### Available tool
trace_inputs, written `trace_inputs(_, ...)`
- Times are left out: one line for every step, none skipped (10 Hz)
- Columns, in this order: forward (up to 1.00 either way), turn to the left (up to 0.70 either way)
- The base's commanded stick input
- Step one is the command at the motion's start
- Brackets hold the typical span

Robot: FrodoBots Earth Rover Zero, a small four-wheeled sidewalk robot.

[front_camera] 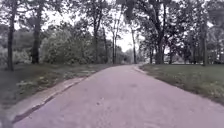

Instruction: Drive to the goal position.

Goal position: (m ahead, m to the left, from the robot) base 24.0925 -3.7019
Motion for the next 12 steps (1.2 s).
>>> trace_inputs(0.7,0.0)
trace_inputs(0.7,0.0)
trace_inputs(0.7,0.0)
trace_inputs(0.7,0.0)
trace_inputs(0.7,0.0)
trace_inputs(0.7,0.0)
trace_inputs(0.7,0.0)
trace_inputs(0.7,0.0)
trace_inputs(0.7,0.0)
trace_inputs(0.7,0.0)
trace_inputs(0.7,0.0)
trace_inputs(0.7,0.0)
